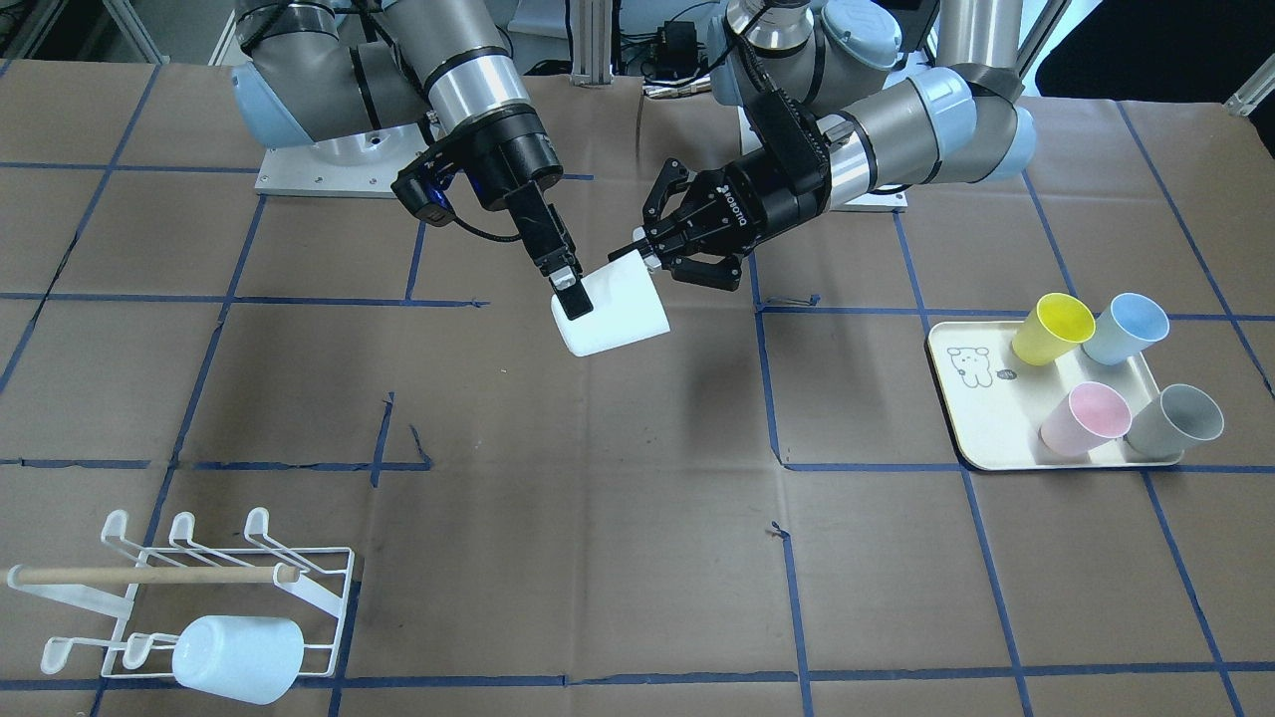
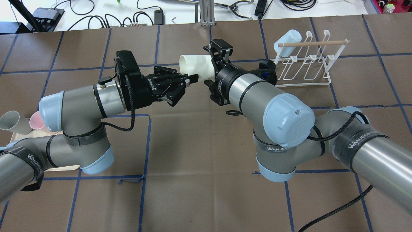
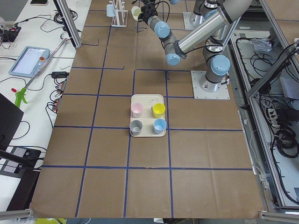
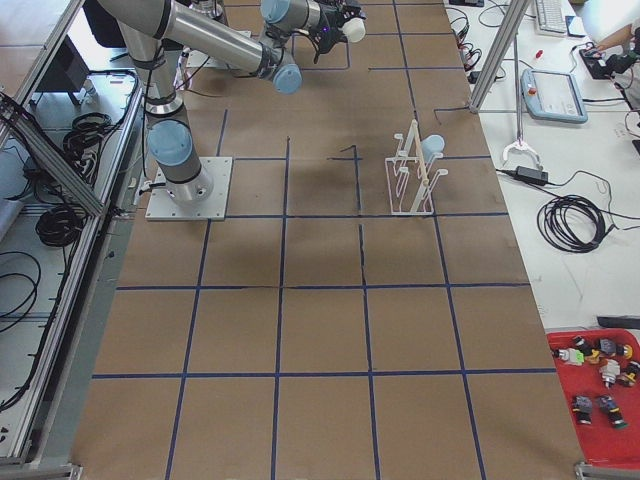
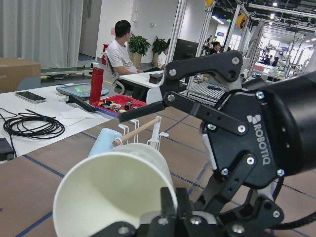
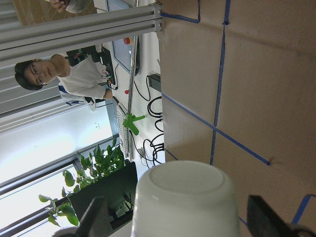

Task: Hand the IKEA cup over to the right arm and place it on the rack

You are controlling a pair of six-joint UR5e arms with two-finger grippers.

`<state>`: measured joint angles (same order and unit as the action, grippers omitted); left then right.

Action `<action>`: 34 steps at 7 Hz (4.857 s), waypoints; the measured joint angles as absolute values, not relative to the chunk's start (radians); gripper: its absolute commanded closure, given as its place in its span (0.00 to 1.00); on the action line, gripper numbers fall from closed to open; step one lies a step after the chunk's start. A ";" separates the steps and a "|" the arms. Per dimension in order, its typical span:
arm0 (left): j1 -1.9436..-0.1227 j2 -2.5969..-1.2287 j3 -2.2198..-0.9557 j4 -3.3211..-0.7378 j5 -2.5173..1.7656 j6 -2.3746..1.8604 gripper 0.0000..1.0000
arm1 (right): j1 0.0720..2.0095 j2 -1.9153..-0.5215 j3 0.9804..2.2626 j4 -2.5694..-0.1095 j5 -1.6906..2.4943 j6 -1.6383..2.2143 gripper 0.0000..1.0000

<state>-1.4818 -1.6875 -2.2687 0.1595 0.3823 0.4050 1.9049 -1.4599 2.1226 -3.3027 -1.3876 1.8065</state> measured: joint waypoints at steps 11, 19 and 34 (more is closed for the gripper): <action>-1.482 -1.687 -2.267 0.159 0.386 0.403 0.77 | 1.914 -1.445 2.105 -3.305 -1.388 1.802 0.61; -1.473 -1.686 -2.254 0.159 0.391 0.350 0.01 | 1.896 -1.436 2.079 -3.306 -1.390 1.786 0.78; -1.528 -1.620 -1.623 -1.479 1.532 -0.005 0.00 | 1.427 -1.295 1.921 -3.266 -1.614 0.255 0.83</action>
